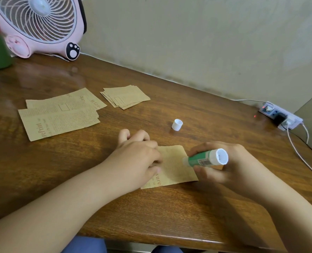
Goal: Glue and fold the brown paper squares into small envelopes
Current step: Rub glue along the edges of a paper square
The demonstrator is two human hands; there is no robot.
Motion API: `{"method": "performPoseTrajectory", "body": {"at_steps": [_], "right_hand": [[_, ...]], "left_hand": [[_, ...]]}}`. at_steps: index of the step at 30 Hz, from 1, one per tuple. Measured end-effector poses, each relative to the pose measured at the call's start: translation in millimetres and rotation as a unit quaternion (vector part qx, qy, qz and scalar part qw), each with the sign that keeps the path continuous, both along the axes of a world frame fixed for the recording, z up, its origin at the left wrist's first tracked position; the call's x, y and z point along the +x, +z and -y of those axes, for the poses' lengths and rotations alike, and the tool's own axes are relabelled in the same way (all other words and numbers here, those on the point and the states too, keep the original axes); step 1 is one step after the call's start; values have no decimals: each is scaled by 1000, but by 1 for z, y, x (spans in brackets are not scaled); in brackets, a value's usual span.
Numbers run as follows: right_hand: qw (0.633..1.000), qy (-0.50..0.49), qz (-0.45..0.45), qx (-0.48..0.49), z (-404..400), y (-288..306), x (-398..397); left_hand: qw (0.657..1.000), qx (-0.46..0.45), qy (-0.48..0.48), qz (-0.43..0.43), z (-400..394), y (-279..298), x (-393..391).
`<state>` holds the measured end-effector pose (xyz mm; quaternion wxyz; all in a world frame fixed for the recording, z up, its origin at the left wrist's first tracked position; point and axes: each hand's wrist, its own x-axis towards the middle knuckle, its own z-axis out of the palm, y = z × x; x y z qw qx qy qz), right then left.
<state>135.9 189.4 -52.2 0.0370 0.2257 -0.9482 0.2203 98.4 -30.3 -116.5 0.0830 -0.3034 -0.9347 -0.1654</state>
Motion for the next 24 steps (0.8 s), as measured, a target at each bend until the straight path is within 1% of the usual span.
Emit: {"method": "performPoseTrajectory", "body": {"at_steps": [2,4,7,9,12,16,19,24], "right_hand": [[1000,3,12,12,3,-2,-2],[998,25,49,31,9,-6,-6],[995,54,76,22,16,-11,-15],[996,49,66,19,20,-14,-27],[997,36,41,47,22,-17,-42],[1000,23,-15,0,15,3,-39],[999,33,-32,6,16,6,-39],[998,43,29,46,26,-23,-52]], "left_hand": [[1000,2,2,10,-1,-1,0],[1000,5,2,23,0,-1,0],[1000,6,-1,27,1,0,-1],[1000,6,-1,28,0,0,-2],[1000,10,6,24,0,-1,-1],[1000,17,6,19,1,-2,1],[999,29,8,32,1,-1,0],[999,31,22,28,1,-1,1]]}}
